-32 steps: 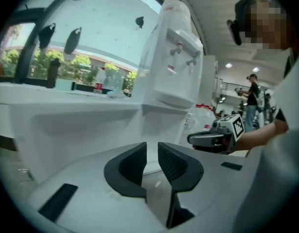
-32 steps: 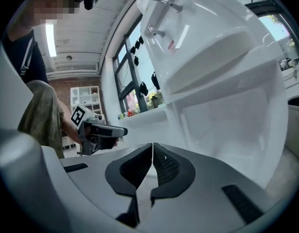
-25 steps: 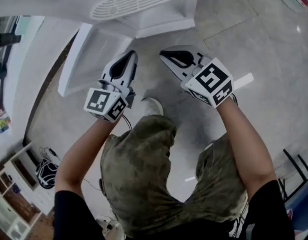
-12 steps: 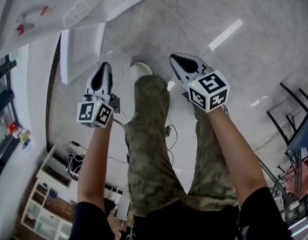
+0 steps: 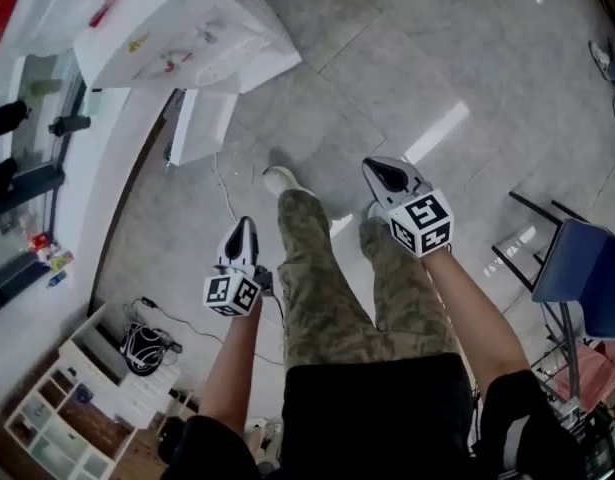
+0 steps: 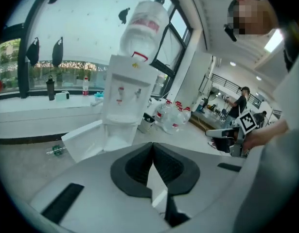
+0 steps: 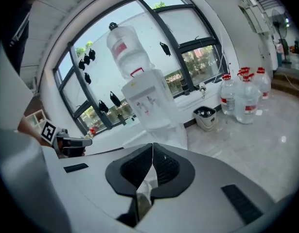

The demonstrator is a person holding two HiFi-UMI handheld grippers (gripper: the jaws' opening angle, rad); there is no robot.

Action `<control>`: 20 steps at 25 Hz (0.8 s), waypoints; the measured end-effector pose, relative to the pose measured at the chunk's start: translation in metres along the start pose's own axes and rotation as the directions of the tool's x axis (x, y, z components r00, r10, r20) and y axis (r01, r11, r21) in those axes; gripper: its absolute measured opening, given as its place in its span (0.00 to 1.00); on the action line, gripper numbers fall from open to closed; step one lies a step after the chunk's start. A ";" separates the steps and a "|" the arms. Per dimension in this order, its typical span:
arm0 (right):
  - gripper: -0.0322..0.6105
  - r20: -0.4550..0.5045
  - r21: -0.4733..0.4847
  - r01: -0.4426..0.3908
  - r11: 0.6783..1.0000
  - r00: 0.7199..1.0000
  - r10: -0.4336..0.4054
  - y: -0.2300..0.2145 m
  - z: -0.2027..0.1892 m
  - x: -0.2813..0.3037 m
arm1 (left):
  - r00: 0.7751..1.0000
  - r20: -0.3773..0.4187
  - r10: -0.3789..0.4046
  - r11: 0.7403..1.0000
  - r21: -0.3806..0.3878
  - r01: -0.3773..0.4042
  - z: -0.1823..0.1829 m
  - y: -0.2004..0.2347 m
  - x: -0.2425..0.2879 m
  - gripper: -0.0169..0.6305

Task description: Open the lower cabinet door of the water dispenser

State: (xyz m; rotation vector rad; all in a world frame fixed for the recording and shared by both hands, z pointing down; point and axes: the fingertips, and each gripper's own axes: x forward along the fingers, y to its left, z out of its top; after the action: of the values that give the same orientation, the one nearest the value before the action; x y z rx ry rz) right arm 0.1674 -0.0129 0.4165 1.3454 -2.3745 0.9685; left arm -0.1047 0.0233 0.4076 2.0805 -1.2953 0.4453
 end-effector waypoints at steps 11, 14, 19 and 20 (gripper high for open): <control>0.05 0.087 -0.171 -0.003 0.985 0.996 0.018 0.140 0.133 -0.210 | 0.989 0.148 -0.022 1.000 0.002 0.022 0.099 -0.108 -0.199 0.03; 0.05 0.154 -0.191 0.015 0.982 0.988 0.015 0.205 0.159 -0.241 | 0.976 0.208 -0.064 0.997 0.060 0.053 0.130 -0.108 -0.254 0.03; 0.05 0.271 -0.235 0.074 0.969 0.963 -0.008 0.304 0.189 -0.275 | 0.957 0.270 -0.109 0.989 0.127 0.077 0.159 -0.095 -0.343 0.03; 0.05 0.285 -0.248 0.086 0.965 0.958 -0.013 0.321 0.192 -0.279 | 0.952 0.282 -0.121 0.987 0.133 0.087 0.164 -0.091 -0.359 0.03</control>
State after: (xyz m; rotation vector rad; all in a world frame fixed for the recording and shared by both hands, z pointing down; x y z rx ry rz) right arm 0.0732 0.1621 -0.0058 1.5139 -2.5445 0.4545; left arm -0.1957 0.1823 0.0466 2.3701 -1.3405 0.1774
